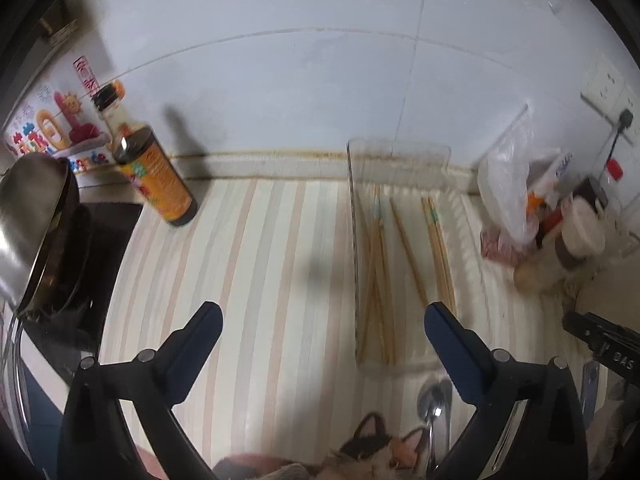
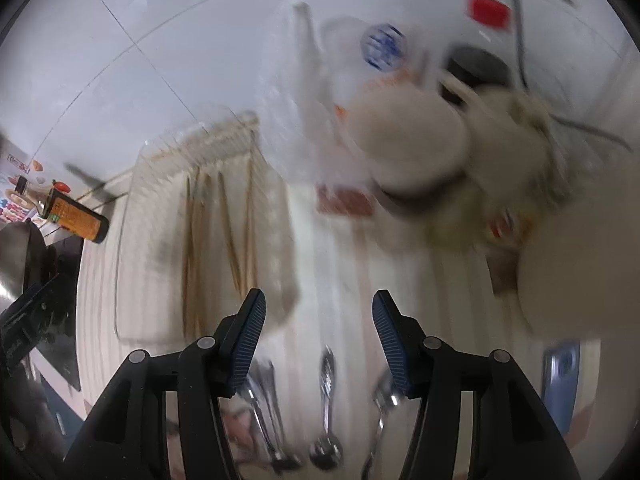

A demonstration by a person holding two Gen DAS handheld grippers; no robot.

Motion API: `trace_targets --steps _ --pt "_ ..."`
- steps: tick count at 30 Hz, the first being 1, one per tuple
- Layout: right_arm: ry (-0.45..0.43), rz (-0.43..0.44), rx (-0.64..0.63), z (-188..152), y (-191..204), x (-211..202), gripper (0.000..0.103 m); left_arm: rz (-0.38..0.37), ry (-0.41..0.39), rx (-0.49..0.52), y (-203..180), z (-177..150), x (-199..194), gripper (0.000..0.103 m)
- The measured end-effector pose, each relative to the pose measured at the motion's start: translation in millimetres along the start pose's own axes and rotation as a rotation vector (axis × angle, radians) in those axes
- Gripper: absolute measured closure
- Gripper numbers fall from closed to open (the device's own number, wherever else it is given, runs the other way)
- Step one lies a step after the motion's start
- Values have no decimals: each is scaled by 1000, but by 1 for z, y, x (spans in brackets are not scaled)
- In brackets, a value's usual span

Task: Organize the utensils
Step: 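Carry both chopsticks into the drainer basket and open both tools, then grasp a metal spoon by its handle with the left tool while the right tool grasps another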

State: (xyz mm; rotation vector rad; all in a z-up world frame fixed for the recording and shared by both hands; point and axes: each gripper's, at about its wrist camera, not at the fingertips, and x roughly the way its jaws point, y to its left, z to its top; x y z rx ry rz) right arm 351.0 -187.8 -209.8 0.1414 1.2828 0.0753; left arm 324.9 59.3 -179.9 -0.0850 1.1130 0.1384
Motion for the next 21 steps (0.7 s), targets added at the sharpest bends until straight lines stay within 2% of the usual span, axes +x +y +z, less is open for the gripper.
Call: trace_targets --steps 3,7,10,11,12,14,18,20,21 --pt "16 -17 30 -28 -18 -1 45 -23 31 6 -9 -24 4 0" --pt "70 -22 123 -69 -51 12 45 -87 140 8 -26 -70 27 1" --pt "134 -37 166 -98 -69 29 45 -149 247 11 -43 -101 53 12" --pt "155 -39 182 -108 -76 35 45 -169 279 17 -51 -110 60 22" --pt "167 -44 193 -115 -81 38 45 -185 309 25 -58 -115 68 27" --pt "181 -51 211 -126 -89 42 45 -198 355 54 -76 -127 84 30" --pt "186 -69 234 -141 -103 44 46 -198 405 94 -104 -139 104 42" --pt "184 -76 241 -146 -108 43 46 -194 399 120 -116 -141 108 46" --pt "185 -75 248 -148 -110 43 46 -194 381 125 -120 -140 106 52"
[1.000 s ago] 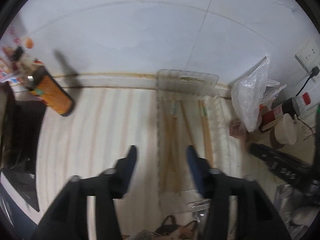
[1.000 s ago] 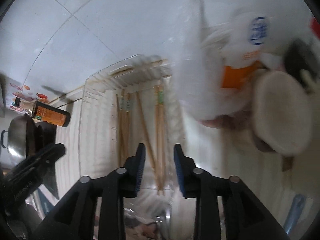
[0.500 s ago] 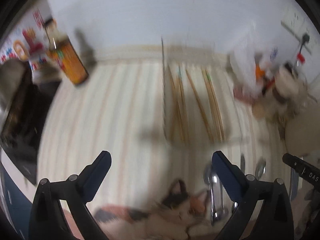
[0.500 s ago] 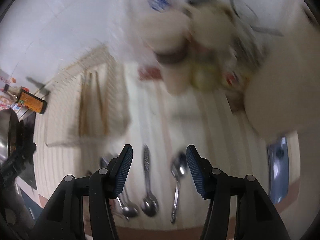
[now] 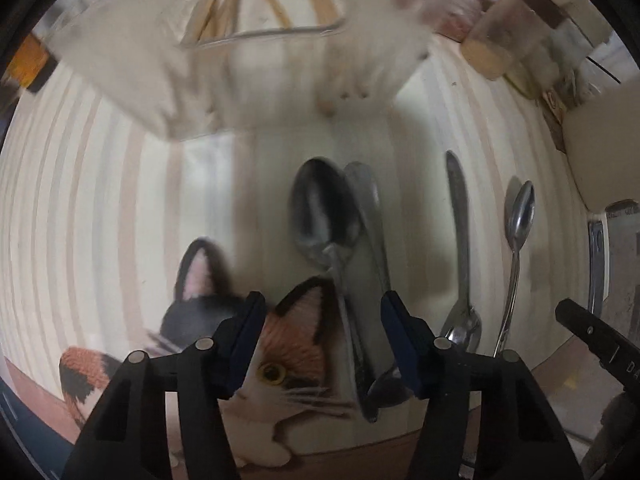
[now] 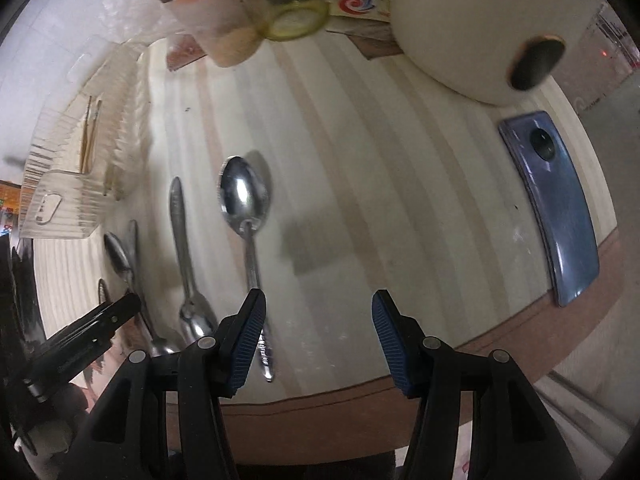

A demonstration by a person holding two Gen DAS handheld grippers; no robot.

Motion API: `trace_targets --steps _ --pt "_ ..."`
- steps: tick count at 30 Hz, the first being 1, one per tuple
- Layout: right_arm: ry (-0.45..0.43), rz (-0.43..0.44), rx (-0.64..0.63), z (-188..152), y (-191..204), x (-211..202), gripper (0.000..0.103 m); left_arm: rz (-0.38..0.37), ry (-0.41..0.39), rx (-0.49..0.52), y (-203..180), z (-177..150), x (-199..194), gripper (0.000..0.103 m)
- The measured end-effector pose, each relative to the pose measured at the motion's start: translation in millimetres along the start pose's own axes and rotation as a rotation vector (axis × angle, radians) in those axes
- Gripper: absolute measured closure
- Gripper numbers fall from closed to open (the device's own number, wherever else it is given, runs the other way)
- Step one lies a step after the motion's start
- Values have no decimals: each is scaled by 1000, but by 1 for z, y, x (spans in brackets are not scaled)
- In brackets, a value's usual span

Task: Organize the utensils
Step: 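Grasp a metal spoon by its handle with the left tool while the right tool grasps another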

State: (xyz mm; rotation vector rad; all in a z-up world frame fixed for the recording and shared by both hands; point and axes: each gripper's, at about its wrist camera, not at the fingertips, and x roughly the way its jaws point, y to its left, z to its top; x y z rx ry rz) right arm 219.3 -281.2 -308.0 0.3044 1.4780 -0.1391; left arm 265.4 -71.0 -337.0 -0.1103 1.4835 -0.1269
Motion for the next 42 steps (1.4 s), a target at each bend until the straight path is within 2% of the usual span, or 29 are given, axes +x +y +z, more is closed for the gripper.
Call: trace_targets --steps 1,2,3,8,11,12,13,15,17,24,26,32,39,42 --pt "2 1 2 -1 -2 1 46 10 -16 17 -5 1 -2 60" --pt "3 2 4 -2 -1 3 46 34 -12 36 -9 2 -1 91" --pt "5 6 3 -3 0 5 46 58 7 55 -11 2 3 98" --pt "10 22 -20 2 22 17 46 58 2 57 0 -5 -1 99" --pt "9 9 -48 6 39 27 50 47 12 28 17 -11 -3 99" --pt "12 -5 -72 7 46 32 58 42 16 16 24 -14 -5 99" --pt "10 -30 -98 7 51 34 59 37 21 2 32 -17 -6 99" --pt "-34 -138 -177 5 66 35 89 28 24 -20 44 -21 -7 99" --pt "-49 -172 -186 3 70 36 94 16 25 -36 52 -25 -7 99" --pt "2 -172 -251 -22 62 34 96 -46 40 -86 69 -24 -4 99" --pt "6 -176 -261 -28 59 33 96 -53 43 -90 85 -25 -6 97" --pt "27 -176 -235 -27 51 32 95 -56 44 -92 100 -28 -9 95" --pt "37 -171 -223 -11 46 33 94 -53 44 -90 87 -23 -5 94" --pt "35 -177 -216 -11 48 35 95 -27 42 -65 78 -23 -5 95"
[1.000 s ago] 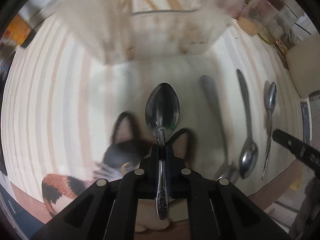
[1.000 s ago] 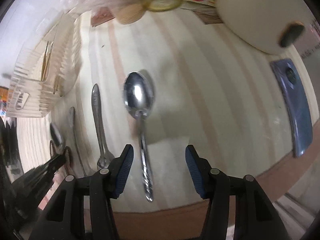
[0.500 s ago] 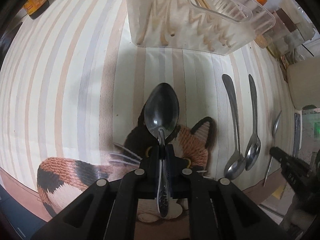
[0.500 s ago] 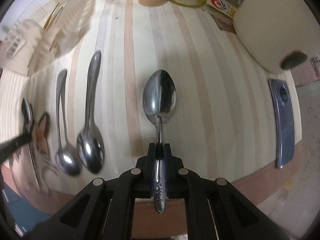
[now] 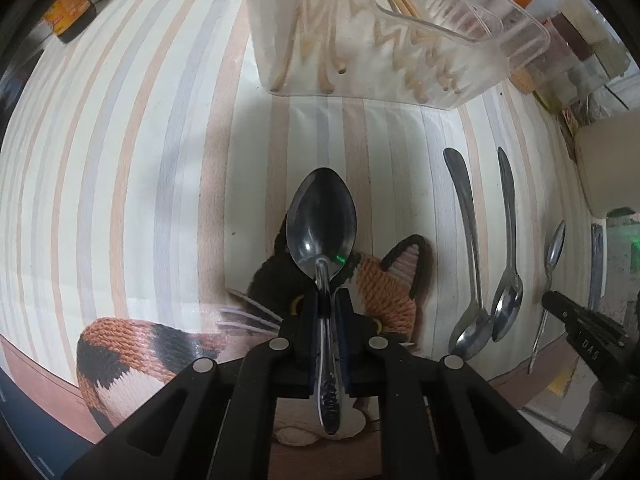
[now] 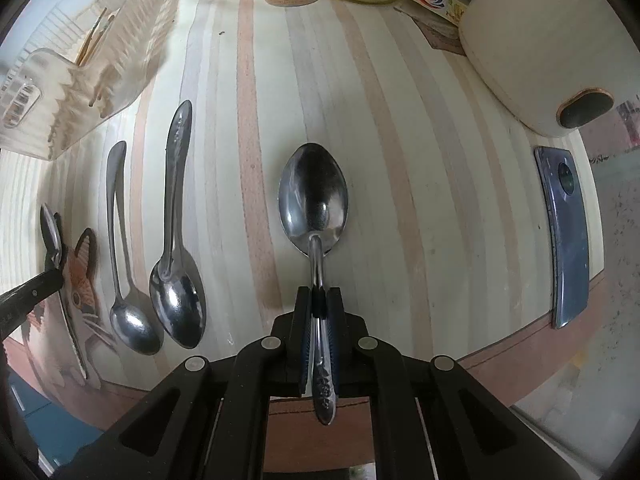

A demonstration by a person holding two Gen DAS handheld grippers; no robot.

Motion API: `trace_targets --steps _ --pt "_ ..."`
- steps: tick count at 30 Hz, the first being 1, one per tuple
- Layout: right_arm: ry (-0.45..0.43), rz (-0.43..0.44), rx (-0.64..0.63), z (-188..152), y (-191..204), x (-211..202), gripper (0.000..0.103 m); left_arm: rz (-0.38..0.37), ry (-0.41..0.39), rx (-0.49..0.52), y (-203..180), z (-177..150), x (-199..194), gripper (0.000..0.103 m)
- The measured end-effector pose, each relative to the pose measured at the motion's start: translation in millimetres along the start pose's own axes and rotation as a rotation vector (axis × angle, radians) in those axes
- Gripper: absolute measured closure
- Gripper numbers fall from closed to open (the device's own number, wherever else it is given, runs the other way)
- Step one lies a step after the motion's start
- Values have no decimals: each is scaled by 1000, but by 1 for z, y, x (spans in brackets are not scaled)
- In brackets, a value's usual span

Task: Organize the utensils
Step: 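Carry both spoons into the drainer basket and open both tools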

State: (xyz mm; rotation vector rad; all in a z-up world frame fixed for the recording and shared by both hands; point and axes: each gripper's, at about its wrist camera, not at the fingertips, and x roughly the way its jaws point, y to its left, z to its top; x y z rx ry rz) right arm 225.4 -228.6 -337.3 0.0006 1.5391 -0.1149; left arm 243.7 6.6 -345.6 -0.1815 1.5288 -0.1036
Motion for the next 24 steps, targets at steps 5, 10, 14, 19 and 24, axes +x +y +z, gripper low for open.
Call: trace_targets --steps 5,10,14,19,24 --pt "-14 -12 24 3 13 1 96 54 -18 48 -16 -1 0 99" --pt "-38 18 40 -1 11 -6 97 60 -54 78 -26 -5 -16 103" --pt "-67 35 45 1 9 -18 103 65 -104 96 -31 -5 -36 103" --pt "-82 68 61 3 9 -28 103 43 -144 92 -30 -6 -55 103" --pt "-71 127 87 -7 -3 -27 103 -57 -142 -23 10 -6 -64 102"
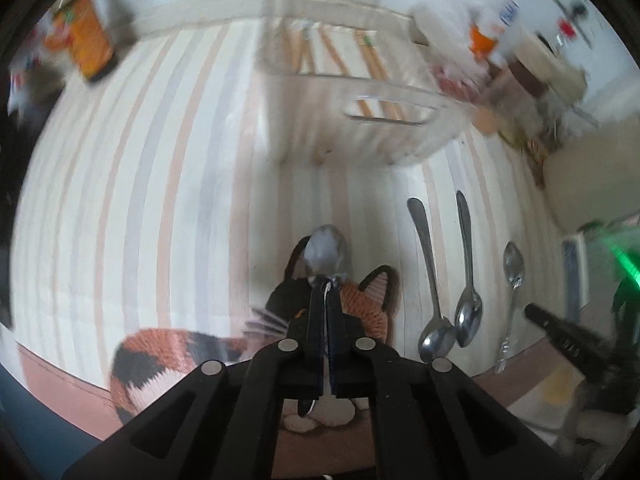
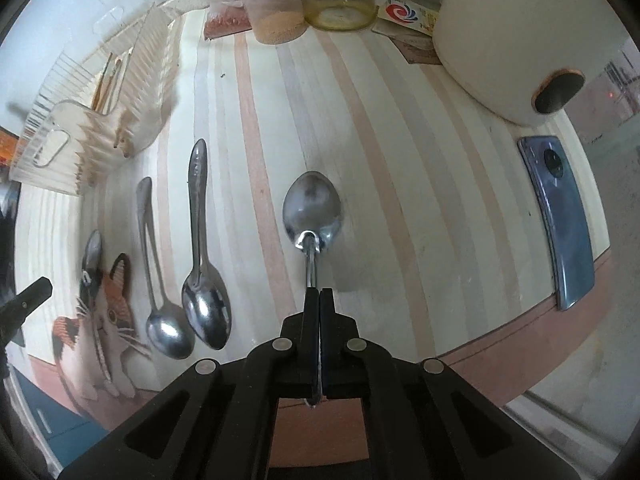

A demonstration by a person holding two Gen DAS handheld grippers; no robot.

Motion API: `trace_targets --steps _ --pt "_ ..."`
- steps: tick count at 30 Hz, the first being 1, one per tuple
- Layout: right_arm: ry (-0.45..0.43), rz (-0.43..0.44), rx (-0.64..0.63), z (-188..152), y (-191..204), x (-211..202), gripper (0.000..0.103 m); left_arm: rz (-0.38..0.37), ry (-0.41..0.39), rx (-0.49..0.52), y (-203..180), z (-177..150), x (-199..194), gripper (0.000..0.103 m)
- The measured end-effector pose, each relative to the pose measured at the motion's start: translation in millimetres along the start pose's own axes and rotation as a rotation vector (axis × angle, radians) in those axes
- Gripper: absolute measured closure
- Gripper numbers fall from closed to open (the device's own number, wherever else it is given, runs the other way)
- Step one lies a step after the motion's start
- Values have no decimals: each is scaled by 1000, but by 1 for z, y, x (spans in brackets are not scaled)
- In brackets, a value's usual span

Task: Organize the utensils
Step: 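Carry both spoons into the drainer basket and open both tools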

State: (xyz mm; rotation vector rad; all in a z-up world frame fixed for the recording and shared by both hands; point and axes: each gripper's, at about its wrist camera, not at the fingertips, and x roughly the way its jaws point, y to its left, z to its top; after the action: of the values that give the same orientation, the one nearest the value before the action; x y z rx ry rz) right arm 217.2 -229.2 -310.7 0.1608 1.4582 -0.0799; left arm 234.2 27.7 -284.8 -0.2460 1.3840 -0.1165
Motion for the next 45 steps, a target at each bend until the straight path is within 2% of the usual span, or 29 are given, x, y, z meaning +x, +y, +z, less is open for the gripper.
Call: trace_targets --steps 4,8,10,11,12,13,17,19,20,23,26,32,39,41,45 --pt "41 62 58 -10 -12 8 103 -39 59 -94 30 -4 16 97" --pt "62 79 72 -8 -19 16 99 -49 117 -54 18 -7 36 94" --pt "53 83 82 -7 -23 14 93 -47 143 -13 5 -9 47 81" --pt "48 86 86 -6 -23 13 88 -36 155 4 -1 -9 52 71" --pt "42 88 87 -6 -24 12 84 -21 169 15 -7 -9 58 65" --pt "41 89 82 -5 -24 12 82 -12 152 40 -14 -10 56 65" --pt "49 73 58 -4 -19 13 77 53 141 106 -32 -12 59 69" --pt "53 63 49 -1 -14 19 75 124 123 140 -37 -13 60 90" --pt "53 54 42 2 -10 24 74 129 118 143 -37 -13 60 98" --pt "32 -41 -6 6 4 31 75 119 112 119 -36 -12 59 99" --pt "6 -109 -23 9 10 30 96 134 104 116 -32 -15 55 99" --pt "0 -35 24 6 -9 22 96 132 72 85 -22 -19 35 99" --pt "-72 20 36 2 -29 -18 97 111 -3 58 -12 -17 -5 99" --pt "-96 41 36 5 -29 -31 101 108 -25 55 -8 -17 -17 99" --pt "-142 68 17 8 -11 -55 101 100 -75 55 0 -14 -45 99"
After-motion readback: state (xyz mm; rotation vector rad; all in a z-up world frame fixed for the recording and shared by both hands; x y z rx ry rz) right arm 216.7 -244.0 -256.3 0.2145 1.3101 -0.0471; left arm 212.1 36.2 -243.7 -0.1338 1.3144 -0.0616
